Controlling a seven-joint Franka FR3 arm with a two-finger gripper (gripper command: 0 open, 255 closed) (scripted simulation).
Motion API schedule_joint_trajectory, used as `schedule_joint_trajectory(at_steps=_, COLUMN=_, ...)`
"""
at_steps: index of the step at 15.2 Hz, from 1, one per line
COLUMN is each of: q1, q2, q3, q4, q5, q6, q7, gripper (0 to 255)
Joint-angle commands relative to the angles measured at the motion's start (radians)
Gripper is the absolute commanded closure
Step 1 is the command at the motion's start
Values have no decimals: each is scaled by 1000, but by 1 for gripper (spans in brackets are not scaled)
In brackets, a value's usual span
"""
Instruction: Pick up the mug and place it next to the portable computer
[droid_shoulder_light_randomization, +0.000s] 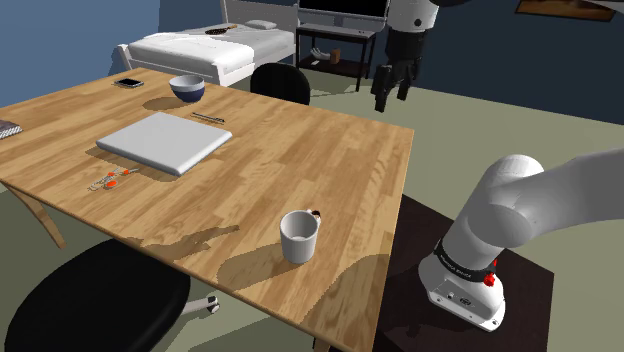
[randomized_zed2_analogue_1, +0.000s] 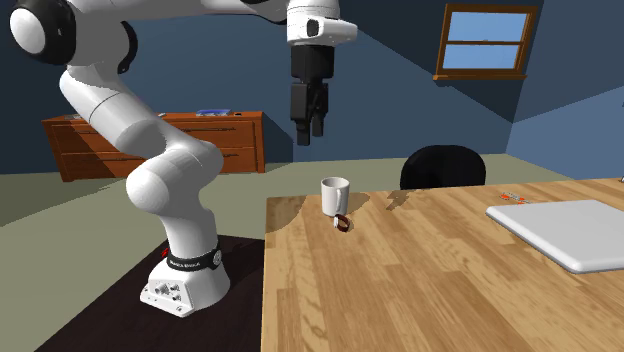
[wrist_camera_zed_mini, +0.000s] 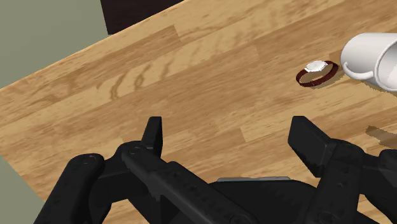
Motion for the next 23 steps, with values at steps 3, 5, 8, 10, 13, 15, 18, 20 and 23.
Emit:
schedule_joint_trajectory(at_steps=3, q1=15, q2=5, q3=40, q4=-28, q5=29, q6=25, q7=46, gripper=0)
schedule_joint_trajectory(at_steps=5, q1=31, q2=15, q3=81, q4=-51, q5=58, q6=52, q7=92, gripper=0)
schedule_joint_trajectory(at_steps=8, q1=55, q2=41, q3=143, q4=-77, q5=102, q6=96, q7=160, gripper=0)
schedule_joint_trajectory(at_steps=10, q1=70, q2=65, q3=185, q4=-89, q5=130, q6=127, q7=205, gripper=0)
schedule_joint_trajectory(at_steps=13, q1=92, q2=112, q3=248, q4=-97, q5=170, q6=177, q7=273, gripper=0)
schedule_joint_trajectory(at_steps=15, q1=106, q2=151, q3=291, q4=-97, q5=193, q6=211, q7=318, gripper=0)
schedule_joint_trajectory(at_steps=18, q1=121, q2=218, q3=355, q4=-87, q5=222, q6=265, q7=385, gripper=0)
schedule_joint_trajectory(at_steps=20, q1=129, q2=270, q3=398, q4=-74, q5=236, q6=302, q7=431, gripper=0)
schedule_joint_trajectory(at_steps=23, q1=136, q2=356, q3=463, q4=-46, q5=246, q6=356, q7=503, gripper=0)
